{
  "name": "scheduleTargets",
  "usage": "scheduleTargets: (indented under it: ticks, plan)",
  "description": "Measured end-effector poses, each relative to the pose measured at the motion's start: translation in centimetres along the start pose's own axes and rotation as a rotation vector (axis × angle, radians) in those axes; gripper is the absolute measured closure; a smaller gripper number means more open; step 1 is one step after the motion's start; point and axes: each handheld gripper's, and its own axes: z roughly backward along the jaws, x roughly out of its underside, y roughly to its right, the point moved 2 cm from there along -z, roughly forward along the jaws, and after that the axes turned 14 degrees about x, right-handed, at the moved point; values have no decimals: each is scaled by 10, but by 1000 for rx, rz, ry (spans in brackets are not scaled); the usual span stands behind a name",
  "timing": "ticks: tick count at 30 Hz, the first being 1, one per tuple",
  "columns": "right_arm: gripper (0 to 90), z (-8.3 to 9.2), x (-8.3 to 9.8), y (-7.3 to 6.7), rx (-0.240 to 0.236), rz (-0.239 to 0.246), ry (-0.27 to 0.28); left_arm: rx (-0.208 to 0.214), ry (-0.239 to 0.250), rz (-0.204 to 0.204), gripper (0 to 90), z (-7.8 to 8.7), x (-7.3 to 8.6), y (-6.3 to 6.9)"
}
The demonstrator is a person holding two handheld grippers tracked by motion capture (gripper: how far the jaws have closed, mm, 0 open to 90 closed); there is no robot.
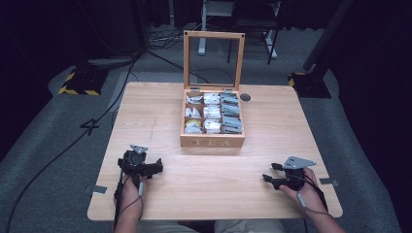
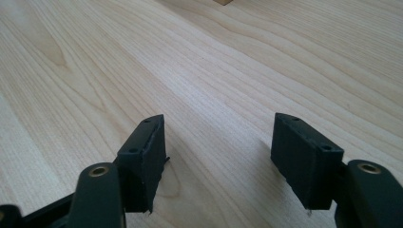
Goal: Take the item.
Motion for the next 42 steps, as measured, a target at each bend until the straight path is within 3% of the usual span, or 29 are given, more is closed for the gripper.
scheduleTargets:
  ticks: [20,25,26,29,35,42]
  plan:
    - [365,0,0,-1,0,10,2,2,-1,-2,0,0,0,0]
    - [427,1,0,0,15,-11,2,0,-1,0,0,0,0,0]
    - [442,1,0,1,7,-45,-1,1,0,-2,0,0,0,0]
    - [454,0,-2,3,-7,-63,-4,1,0,-2,0,0,0,0]
    - [448,5,-14,7,-19,-64,24,-6,4,4,0,1,1,1]
    - [430,7,-40,11,-45,-8,25,0,-1,1,1,3,4,2]
